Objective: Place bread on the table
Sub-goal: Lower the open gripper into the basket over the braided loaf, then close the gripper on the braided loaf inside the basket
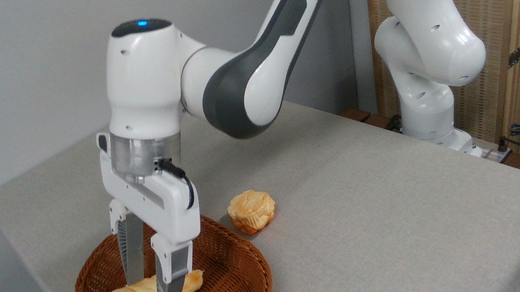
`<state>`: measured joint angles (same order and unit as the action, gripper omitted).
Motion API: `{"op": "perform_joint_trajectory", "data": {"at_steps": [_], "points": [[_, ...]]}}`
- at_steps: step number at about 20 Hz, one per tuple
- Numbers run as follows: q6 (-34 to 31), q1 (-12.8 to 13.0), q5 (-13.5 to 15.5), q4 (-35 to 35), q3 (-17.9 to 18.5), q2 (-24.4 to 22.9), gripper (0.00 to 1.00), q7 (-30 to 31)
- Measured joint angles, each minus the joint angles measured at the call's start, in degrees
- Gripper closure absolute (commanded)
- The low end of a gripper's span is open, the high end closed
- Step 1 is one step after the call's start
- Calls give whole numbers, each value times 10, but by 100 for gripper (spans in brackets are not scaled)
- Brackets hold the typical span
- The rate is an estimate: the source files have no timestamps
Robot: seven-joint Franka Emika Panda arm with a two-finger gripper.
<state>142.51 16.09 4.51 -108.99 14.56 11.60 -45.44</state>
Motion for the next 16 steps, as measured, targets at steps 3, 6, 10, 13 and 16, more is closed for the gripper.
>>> {"op": "perform_joint_trajectory", "data": {"at_steps": [3, 6, 10, 13, 16], "points": [[20, 1, 9, 0, -3, 14, 0, 0], [23, 1, 16, 0, -5, 19, 0, 0], [23, 1, 24, 0, -15, 23, 6, 0], [23, 2, 27, 0, -28, 28, 50, 0], [23, 3, 27, 0, -32, 30, 72, 0]]}}
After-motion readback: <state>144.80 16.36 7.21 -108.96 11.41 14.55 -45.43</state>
